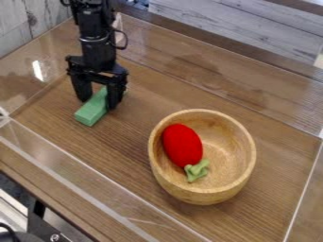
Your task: Put the green block in the brown bowl
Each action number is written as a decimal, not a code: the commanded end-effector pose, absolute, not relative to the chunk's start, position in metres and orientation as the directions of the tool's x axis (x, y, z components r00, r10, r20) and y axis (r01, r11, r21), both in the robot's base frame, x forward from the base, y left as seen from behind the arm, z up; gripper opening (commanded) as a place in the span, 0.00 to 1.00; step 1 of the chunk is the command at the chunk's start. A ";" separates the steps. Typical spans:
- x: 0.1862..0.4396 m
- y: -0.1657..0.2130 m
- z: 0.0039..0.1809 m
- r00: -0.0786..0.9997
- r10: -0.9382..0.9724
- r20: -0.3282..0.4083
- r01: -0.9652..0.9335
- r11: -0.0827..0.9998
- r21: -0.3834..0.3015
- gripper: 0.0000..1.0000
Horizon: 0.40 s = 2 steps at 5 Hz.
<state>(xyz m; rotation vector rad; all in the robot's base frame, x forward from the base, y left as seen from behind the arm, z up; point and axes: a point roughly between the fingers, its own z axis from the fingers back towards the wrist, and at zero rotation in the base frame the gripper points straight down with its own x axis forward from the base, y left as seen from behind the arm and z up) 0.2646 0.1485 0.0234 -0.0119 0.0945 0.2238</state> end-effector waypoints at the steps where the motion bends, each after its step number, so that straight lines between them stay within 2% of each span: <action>1: 0.263 0.152 0.052 0.958 0.285 -0.022 -0.285 0.959 0.008 1.00; 2: 0.263 0.152 0.056 0.967 0.253 -0.017 -0.253 0.967 -0.003 1.00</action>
